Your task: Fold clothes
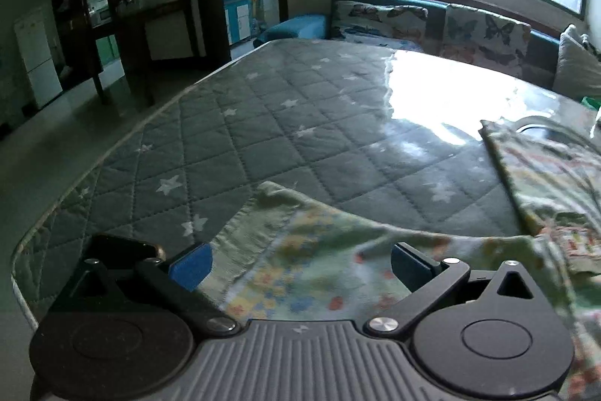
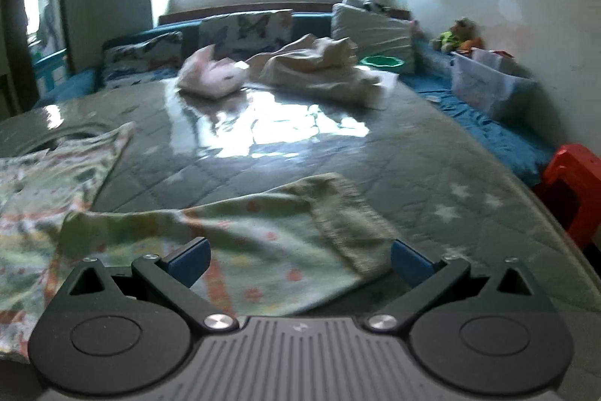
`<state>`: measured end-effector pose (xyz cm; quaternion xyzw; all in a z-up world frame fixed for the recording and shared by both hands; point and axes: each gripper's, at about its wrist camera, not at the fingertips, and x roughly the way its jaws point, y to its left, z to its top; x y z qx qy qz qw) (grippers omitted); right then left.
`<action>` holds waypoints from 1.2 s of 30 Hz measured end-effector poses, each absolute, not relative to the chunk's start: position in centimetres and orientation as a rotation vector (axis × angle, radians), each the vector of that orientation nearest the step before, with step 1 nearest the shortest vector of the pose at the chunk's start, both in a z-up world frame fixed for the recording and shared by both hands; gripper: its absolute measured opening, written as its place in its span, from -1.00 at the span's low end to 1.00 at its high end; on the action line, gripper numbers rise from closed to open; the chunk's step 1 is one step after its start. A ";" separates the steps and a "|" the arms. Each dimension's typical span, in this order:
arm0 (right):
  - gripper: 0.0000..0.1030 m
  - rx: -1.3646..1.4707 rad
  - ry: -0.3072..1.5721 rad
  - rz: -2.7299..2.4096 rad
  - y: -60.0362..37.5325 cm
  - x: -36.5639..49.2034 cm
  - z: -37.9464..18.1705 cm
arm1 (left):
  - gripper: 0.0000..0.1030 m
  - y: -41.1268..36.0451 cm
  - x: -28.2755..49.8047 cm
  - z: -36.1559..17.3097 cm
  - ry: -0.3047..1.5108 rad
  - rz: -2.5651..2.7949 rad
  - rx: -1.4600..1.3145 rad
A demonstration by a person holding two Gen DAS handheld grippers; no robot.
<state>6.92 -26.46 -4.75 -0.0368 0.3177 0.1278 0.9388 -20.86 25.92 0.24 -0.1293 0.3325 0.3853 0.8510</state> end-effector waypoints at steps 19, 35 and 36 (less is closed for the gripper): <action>0.07 0.073 0.708 0.200 -29.9 9.3 -5.5 | 1.00 15.8 -16.4 3.1 0.646 0.452 -0.200; -0.82 0.169 0.640 0.325 -29.3 7.1 -2.5 | 1.00 13.1 -15.2 1.6 0.677 0.374 -0.200; -0.82 0.170 0.630 0.354 -28.7 6.7 -1.8 | 1.00 13.0 -15.3 1.6 0.678 0.371 -0.201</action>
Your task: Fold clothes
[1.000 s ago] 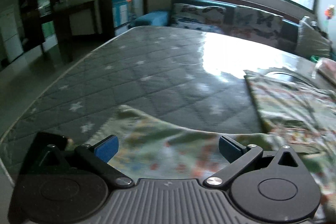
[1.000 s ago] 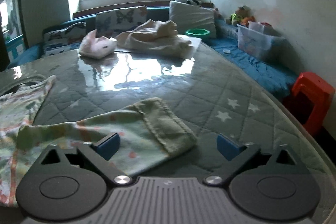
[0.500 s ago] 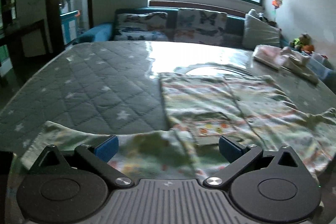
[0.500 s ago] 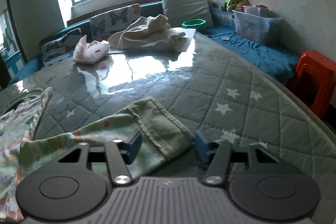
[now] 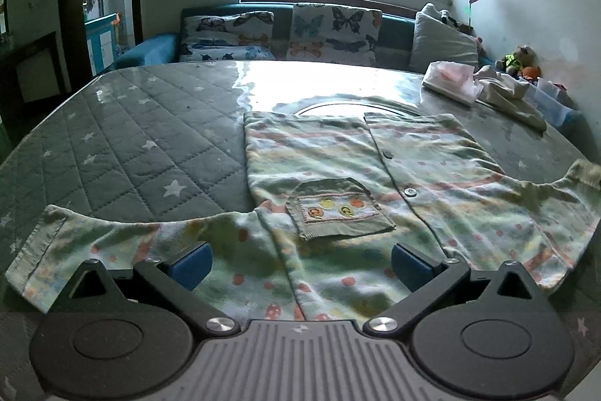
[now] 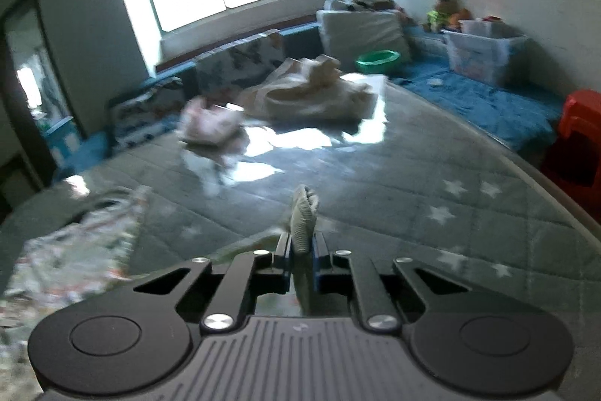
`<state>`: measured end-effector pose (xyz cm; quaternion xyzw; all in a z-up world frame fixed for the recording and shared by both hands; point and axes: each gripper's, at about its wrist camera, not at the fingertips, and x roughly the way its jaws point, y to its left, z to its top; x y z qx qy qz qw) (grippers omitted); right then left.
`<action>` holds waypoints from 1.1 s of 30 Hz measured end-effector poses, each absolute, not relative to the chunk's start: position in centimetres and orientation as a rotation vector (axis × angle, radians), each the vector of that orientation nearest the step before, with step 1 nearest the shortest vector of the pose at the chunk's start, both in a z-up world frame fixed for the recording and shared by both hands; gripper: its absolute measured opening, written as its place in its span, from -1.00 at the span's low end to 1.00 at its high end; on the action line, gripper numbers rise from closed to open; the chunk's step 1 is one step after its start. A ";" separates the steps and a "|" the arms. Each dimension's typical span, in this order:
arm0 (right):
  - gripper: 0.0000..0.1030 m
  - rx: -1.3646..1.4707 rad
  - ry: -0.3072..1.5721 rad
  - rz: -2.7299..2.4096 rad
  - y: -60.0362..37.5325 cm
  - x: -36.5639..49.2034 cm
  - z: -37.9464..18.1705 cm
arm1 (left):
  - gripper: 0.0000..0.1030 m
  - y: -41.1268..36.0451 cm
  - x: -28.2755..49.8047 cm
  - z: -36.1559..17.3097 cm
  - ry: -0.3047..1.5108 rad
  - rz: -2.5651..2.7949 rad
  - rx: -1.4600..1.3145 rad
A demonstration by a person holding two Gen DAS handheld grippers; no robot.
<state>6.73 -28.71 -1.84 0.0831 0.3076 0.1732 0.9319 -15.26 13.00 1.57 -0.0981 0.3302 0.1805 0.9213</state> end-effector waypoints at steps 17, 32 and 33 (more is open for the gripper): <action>-0.85 0.118 0.562 0.870 -13.0 0.8 6.2 | 1.00 13.4 -16.3 0.5 0.666 0.337 -0.272; -0.69 0.040 0.669 1.126 -2.5 -3.0 4.2 | 1.00 14.1 -17.3 0.0 0.667 0.342 -0.318; -0.69 0.033 0.669 1.124 -2.6 -3.1 4.2 | 1.00 14.1 -17.3 0.1 0.667 0.341 -0.319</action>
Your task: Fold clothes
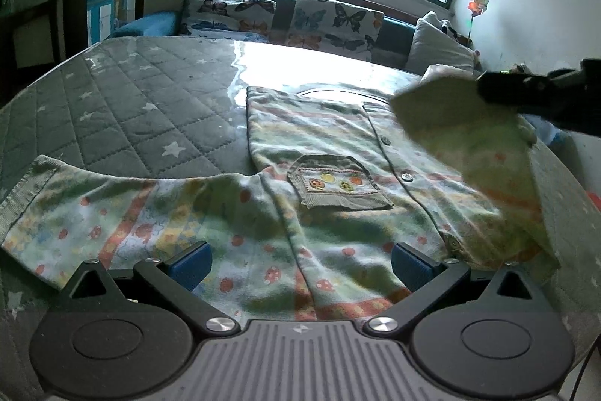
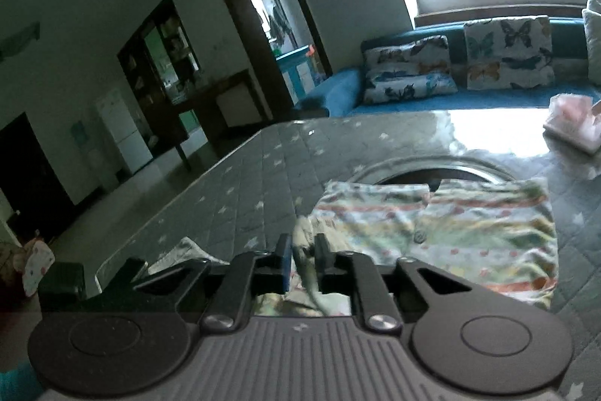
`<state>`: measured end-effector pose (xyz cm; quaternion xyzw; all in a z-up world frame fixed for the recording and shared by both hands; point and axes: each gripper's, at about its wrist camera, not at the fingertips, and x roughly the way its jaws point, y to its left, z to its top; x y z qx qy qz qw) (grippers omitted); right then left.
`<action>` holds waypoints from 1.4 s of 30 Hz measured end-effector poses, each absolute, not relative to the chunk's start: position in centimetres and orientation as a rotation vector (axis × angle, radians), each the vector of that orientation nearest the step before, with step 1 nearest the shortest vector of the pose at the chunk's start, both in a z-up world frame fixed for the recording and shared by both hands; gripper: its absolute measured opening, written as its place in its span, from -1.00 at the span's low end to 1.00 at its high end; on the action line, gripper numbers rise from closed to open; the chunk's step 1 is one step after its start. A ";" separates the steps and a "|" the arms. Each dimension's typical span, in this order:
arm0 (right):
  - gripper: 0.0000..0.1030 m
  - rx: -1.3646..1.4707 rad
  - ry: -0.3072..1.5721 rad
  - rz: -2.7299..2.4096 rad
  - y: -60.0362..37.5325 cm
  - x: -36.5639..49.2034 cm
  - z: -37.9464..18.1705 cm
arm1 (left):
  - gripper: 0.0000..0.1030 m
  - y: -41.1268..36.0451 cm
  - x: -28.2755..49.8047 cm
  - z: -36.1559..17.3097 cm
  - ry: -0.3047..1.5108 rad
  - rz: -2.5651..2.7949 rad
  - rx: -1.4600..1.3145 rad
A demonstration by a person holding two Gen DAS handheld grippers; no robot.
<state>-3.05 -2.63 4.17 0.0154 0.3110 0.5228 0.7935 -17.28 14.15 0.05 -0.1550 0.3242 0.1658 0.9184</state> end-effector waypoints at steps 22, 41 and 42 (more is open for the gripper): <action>-0.60 -0.165 0.798 0.835 -12.6 -0.1 -1.9 | 0.87 10.5 -13.6 1.6 0.584 0.150 -0.261; 0.02 -0.232 0.700 0.831 -8.6 2.2 -3.0 | 0.49 10.0 -11.7 -0.1 0.667 0.085 -0.319; 0.05 -0.229 0.693 0.841 -8.6 1.8 -2.8 | 0.50 10.3 -12.1 0.1 0.657 0.094 -0.324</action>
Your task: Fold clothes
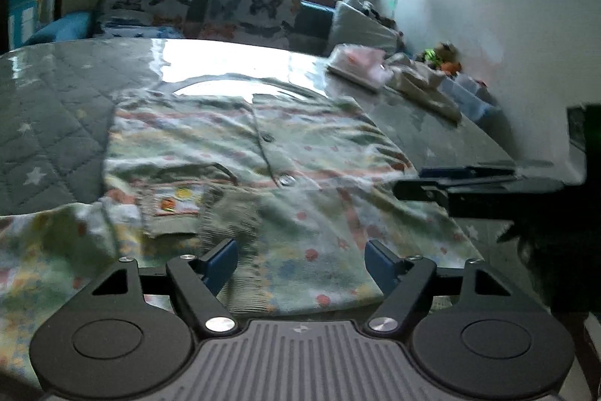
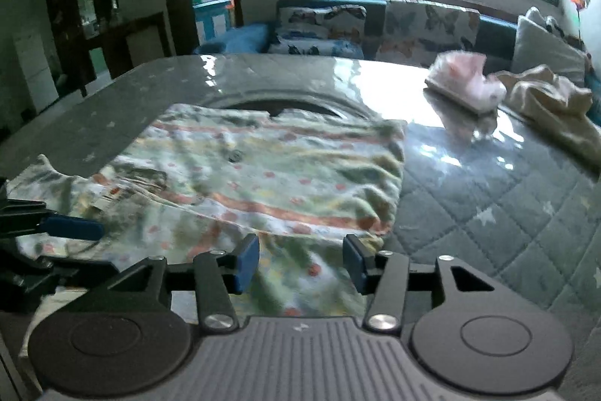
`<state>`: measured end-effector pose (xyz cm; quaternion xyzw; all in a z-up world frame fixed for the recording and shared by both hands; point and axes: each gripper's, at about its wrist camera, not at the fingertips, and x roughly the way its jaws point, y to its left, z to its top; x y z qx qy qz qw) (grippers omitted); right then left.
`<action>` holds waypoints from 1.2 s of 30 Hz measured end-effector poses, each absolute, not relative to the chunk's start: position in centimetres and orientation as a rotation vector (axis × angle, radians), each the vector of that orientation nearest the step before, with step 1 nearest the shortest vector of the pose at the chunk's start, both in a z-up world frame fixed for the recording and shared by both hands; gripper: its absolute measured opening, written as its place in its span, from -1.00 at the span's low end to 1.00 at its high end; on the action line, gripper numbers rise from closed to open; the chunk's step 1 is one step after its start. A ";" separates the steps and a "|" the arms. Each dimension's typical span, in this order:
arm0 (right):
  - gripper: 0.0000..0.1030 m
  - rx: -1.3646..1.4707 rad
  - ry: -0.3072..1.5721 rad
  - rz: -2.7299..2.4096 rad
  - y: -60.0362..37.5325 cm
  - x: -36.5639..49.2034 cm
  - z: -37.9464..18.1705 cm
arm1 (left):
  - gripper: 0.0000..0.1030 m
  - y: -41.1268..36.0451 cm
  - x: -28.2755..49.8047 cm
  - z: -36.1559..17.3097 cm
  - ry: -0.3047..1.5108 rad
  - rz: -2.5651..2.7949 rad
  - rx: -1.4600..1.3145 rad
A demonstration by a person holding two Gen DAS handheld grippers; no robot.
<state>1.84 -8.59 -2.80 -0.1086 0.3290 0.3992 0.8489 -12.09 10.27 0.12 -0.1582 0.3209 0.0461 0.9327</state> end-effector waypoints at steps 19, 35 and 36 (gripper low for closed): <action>0.85 -0.291 0.703 0.925 -7.2 -2.0 -5.0 | 0.53 23.6 -25.0 1.7 0.535 0.855 -0.418; 0.99 -0.293 0.679 0.928 -7.2 -2.3 -5.5 | 0.40 27.8 -25.1 -0.5 0.589 0.979 -0.501; 0.99 -0.292 0.678 0.928 -7.2 -2.2 -5.5 | 0.33 27.8 -25.0 -0.5 0.591 0.983 -0.494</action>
